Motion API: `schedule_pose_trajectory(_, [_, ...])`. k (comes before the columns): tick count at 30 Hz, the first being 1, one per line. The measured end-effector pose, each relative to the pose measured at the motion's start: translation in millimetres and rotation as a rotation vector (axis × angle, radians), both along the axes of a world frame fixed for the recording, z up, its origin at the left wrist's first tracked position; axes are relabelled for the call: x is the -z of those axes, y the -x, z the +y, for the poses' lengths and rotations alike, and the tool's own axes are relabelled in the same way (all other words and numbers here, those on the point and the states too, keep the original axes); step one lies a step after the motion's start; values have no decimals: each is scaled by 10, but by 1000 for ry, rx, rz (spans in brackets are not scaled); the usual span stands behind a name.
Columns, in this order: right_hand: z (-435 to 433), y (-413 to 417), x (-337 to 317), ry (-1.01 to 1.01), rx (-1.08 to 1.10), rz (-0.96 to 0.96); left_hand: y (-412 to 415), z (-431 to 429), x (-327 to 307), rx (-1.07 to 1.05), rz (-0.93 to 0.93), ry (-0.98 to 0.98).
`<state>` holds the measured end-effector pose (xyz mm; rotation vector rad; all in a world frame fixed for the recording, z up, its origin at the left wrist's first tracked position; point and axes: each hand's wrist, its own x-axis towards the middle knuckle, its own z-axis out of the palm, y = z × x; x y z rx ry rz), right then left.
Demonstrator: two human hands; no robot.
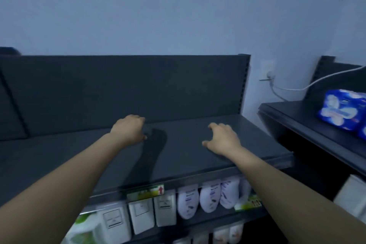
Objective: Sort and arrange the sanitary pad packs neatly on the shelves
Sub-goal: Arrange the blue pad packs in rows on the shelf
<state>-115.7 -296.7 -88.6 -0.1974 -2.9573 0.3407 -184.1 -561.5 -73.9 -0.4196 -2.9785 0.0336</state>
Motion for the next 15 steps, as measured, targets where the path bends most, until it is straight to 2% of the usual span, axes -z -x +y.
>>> schedule_pose_trajectory(15, [-3213,241,19,-69,-425,25,-789,-3234,10,-363,12,61])
